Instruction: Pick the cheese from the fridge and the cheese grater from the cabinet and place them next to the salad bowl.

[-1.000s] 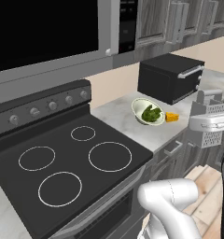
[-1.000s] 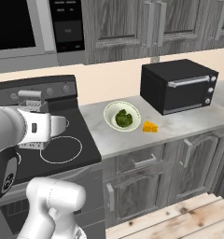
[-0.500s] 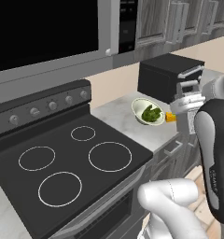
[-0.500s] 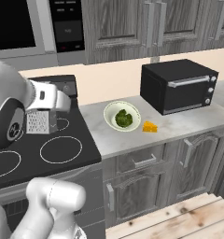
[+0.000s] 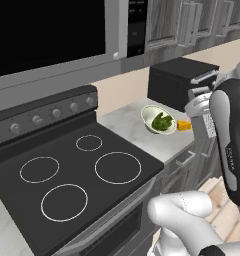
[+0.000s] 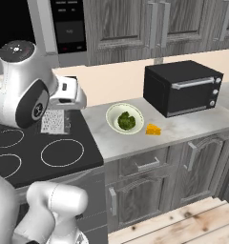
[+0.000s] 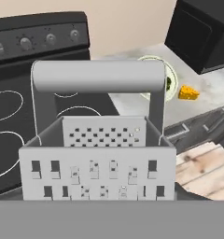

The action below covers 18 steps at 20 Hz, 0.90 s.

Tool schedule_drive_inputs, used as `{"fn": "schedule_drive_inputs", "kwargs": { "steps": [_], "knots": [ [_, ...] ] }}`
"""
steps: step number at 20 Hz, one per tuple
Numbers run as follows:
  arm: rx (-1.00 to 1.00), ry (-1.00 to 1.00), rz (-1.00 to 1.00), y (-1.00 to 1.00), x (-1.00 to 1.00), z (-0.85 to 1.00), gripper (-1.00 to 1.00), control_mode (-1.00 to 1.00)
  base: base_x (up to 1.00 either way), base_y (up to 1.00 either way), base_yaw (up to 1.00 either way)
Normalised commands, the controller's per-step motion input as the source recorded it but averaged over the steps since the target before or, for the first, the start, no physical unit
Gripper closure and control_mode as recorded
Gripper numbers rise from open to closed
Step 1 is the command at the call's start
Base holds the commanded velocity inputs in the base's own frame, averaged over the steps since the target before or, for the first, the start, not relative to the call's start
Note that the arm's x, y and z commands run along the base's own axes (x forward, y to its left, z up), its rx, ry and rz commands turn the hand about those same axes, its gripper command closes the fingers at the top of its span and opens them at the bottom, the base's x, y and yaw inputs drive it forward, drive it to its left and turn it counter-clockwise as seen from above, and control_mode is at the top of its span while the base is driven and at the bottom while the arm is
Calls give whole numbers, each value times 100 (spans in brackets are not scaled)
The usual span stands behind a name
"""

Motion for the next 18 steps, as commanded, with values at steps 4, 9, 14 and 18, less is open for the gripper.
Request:
{"fn": "schedule_drive_inputs", "kwargs": {
  "steps": [4,9,14,18],
  "knots": [
    [0,0,17,-43,59,-51,100,-100,0,0,0],
    [1,-5,19,-28,46,-61,100,-100,0,0,0],
    [4,-7,20,-14,51,-45,100,-100,0,0,0],
    [9,-6,20,-18,40,-25,100,-100,0,0,0]
  ]
}}
